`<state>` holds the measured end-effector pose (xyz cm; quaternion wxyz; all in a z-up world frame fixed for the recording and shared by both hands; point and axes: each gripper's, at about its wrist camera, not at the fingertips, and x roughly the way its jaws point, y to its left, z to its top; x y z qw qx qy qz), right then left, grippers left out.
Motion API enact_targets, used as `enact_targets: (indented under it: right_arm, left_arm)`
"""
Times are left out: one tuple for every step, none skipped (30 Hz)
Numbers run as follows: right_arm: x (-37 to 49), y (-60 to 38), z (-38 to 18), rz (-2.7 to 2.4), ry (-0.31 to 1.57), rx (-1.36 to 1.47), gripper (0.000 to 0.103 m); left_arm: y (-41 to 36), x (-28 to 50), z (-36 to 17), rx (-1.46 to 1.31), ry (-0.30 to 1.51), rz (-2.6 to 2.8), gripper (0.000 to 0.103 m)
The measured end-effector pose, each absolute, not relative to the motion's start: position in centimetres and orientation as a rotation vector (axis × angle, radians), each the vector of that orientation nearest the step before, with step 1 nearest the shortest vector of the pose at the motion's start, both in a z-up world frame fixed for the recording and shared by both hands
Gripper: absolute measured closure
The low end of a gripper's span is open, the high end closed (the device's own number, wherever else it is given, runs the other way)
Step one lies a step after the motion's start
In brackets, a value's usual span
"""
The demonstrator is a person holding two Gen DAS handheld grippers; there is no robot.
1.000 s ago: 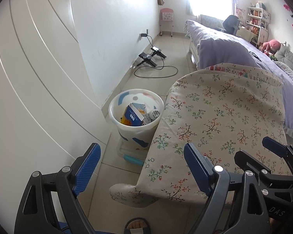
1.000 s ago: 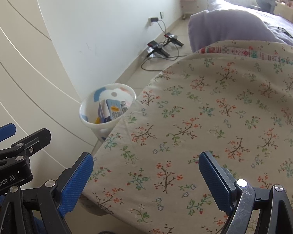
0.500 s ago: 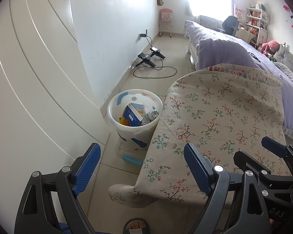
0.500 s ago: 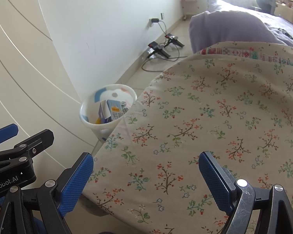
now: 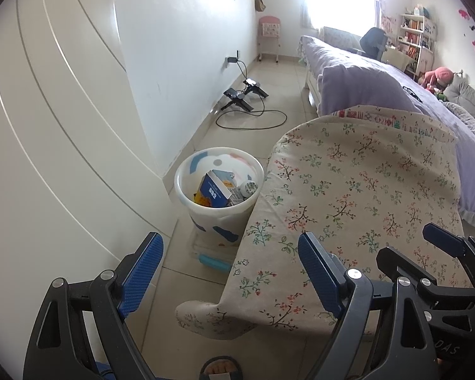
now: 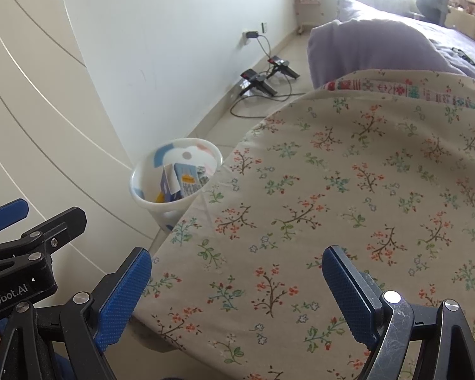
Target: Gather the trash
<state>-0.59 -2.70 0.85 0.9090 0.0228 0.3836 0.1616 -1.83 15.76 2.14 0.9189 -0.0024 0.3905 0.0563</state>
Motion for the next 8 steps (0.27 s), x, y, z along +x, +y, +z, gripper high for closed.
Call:
enact_targets:
  right_arm:
    - [-0.6, -2.69, 0.84, 0.334, 0.792, 0.046, 0.011]
    - [-0.62, -2.66, 0.85, 0.333, 0.791, 0.044, 0.011]
    - [-0.62, -2.65, 0.86, 0.332, 0.791, 0.043, 0.011]
    - [-0.62, -2.67, 0.86, 0.332, 0.791, 0.043, 0.011]
    - [-0.64, -2.69, 0.85, 0.332, 0.791, 0.043, 0.011]
    - [-0.64, -2.69, 0.85, 0.332, 0.79, 0.043, 0.011]
    - [-0.64, -2.69, 0.86, 0.332, 0.791, 0.043, 0.011]
    - [-0.64, -2.71, 0.85, 0.333, 0.791, 0.042, 0.011]
  left_arm:
    - [15.76, -1.83, 2.13, -0.005, 0.803, 0.117, 0.014]
    - [15.77, -1.83, 2.14, -0.006, 0.803, 0.117, 0.014]
    - [15.77, -1.83, 2.14, -0.007, 0.804, 0.116, 0.014]
    - [15.74, -1.83, 2.13, -0.006, 0.804, 0.116, 0.014]
    - [15.73, -1.82, 2.12, -0.006, 0.804, 0.117, 0.014]
    - [15.73, -1.81, 2.13, -0.005, 0.805, 0.117, 0.014]
    - [15.72, -1.77, 2.08, -0.006, 0.806, 0.116, 0.014]
    - [15.71, -1.75, 2.08, -0.007, 0.807, 0.115, 0.014]
